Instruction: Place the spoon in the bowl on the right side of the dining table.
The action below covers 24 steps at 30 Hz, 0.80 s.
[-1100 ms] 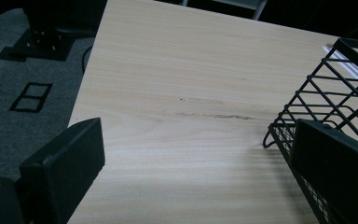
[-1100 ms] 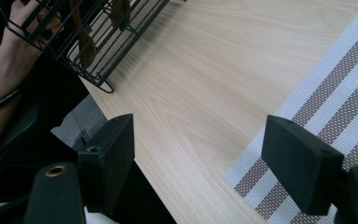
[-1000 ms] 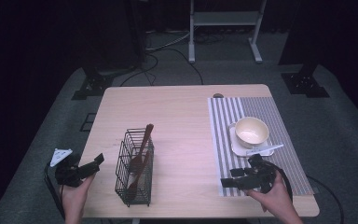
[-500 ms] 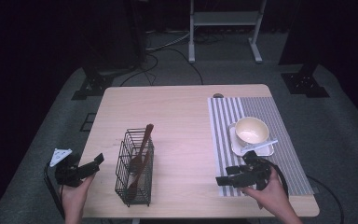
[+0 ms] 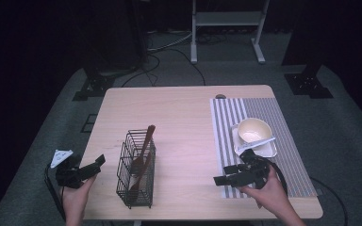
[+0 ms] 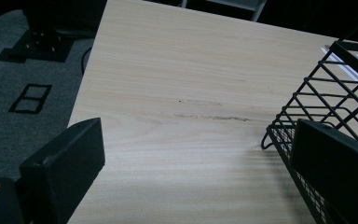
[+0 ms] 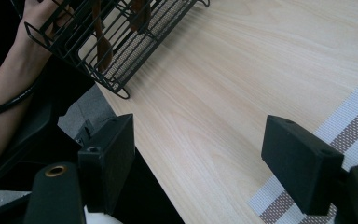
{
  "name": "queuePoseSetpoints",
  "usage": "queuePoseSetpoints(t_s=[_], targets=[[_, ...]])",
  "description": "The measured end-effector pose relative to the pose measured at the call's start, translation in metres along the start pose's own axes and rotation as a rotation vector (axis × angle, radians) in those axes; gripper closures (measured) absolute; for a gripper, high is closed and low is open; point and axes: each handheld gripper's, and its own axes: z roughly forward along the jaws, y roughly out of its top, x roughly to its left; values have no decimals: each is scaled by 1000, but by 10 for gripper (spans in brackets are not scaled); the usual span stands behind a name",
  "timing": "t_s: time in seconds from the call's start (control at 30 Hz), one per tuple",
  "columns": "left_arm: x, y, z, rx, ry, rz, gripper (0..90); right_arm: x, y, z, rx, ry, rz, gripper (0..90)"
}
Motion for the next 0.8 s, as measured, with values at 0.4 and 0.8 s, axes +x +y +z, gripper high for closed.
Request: queuePoseSetpoints(t_s=[0.4, 0.8], targets=[[0, 0, 0, 0, 0, 0, 24, 6, 8, 5, 17, 3, -7, 244], [0, 1, -1, 1, -1, 3, 24, 12, 17, 12, 31, 13, -18, 244]])
